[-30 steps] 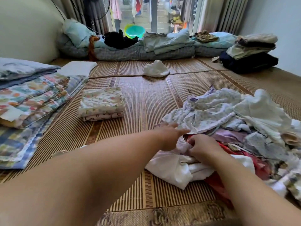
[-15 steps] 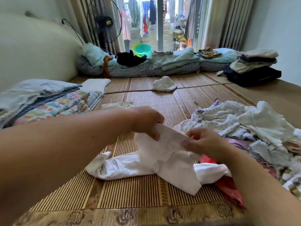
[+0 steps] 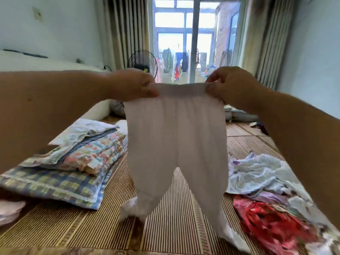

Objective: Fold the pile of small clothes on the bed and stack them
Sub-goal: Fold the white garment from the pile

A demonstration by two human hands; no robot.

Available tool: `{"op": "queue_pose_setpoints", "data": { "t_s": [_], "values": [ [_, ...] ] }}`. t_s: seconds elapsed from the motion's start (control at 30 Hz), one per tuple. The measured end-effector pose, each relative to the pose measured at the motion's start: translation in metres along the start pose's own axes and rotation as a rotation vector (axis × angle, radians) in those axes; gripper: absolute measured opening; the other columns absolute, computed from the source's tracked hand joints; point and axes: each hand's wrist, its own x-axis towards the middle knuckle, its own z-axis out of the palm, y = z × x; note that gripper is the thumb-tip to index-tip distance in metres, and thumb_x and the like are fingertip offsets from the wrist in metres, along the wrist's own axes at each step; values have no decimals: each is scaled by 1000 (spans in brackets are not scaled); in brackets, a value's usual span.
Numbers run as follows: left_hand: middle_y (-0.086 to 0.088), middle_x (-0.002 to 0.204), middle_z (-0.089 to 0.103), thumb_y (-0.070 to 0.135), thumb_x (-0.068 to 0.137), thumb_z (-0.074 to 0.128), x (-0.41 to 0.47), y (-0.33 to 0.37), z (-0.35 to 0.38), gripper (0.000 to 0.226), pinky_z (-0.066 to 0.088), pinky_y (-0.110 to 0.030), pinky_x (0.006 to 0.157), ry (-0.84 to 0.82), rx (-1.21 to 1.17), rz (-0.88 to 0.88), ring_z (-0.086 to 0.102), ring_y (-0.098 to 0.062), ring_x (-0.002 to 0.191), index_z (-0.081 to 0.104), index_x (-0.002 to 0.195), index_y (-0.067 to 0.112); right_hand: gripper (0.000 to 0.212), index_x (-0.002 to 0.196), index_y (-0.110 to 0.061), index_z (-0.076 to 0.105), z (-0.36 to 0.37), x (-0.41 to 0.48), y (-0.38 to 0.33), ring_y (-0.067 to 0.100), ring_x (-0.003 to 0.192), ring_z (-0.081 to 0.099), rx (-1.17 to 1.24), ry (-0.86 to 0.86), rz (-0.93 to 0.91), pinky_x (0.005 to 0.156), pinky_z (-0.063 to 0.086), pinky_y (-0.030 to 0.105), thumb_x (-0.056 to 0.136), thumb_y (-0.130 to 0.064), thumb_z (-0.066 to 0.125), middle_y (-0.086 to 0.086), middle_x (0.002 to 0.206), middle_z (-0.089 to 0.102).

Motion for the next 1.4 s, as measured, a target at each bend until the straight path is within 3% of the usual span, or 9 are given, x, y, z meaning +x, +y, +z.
{"op": "queue_pose_setpoints", "data": {
  "t_s": [0.3, 0.43, 0.57, 0.7, 0.97, 1.07, 1.17, 1.3, 1.4],
  "values": [
    [-6, 83, 60, 45, 92, 54, 3, 10, -66, 38, 35, -28, 61, 132, -93, -210, 52, -17, 73, 66, 92, 8, 8, 82, -15, 64, -23, 13, -56, 14, 64, 59, 258, 57, 194, 54, 55, 22, 88, -10, 64, 7, 82, 63],
    [-9, 89, 65, 31, 84, 66, 5, 23, -71, 25, 47, -30, 64, 130, -427, -371, 58, -21, 72, 68, 94, 8, 5, 89, -3, 65, -19, 10, -70, 20, 65, 61, 412, 49, 292, 62, 59, 30, 84, -3, 66, 14, 82, 63],
    [-5, 76, 51, 13, 83, 59, 7, 39, -70, 6, 42, -27, 70, 89, -830, -539, 48, -16, 70, 54, 81, 14, 9, 89, -6, 59, -13, 5, -88, 14, 48, 54, 572, 50, 347, 48, 54, 23, 83, -1, 63, 9, 66, 54],
    [2, 52, 58, 16, 91, 56, 5, 55, -74, 6, 46, -19, 52, -51, -967, -526, 55, -7, 43, 53, 86, 14, 9, 95, -2, 63, -9, 0, -98, 15, 54, 57, 594, 5, 284, 53, 57, 26, 86, -1, 63, 10, 69, 57],
    [-9, 72, 68, 10, 95, 50, 3, 67, -76, 9, 51, -20, 56, -173, -1016, -474, 68, -15, 57, 57, 93, 5, 41, 99, -9, 61, -5, -6, -91, 22, 85, 69, 380, -149, 144, 80, 59, 38, 70, -30, 83, 10, 95, 69],
    [-11, 73, 65, 5, 94, 50, 4, 67, -70, 10, 53, -19, 47, -223, -1081, -513, 65, -16, 58, 59, 96, 0, 54, 106, -18, 58, 5, -10, -87, 14, 85, 61, 153, -109, 116, 71, 51, 30, 62, -33, 87, -1, 96, 61],
    [-10, 75, 70, 9, 95, 49, 4, 70, -63, 17, 55, -20, 51, -223, -1113, -497, 69, -16, 63, 58, 109, 4, 41, 108, -20, 59, 8, -13, -78, 11, 83, 54, -81, -26, 61, 61, 43, 21, 73, -28, 79, -6, 96, 57],
    [-5, 86, 68, 13, 94, 53, 4, 67, -57, 19, 49, -27, 67, -186, -1070, -376, 64, -17, 77, 57, 113, 12, 6, 85, -20, 64, 2, -11, -63, 18, 85, 58, 200, 27, 127, 77, 50, 33, 84, -15, 65, -3, 84, 59],
    [0, 124, 53, 19, 88, 64, 3, 55, -47, 50, 38, -36, 94, -197, -977, -229, 48, -18, 111, 46, 134, 27, 21, 86, -21, 65, -10, -9, -53, 22, 82, 59, 505, -59, 201, 72, 54, 35, 85, -1, 57, 4, 89, 62]
  ]
}}
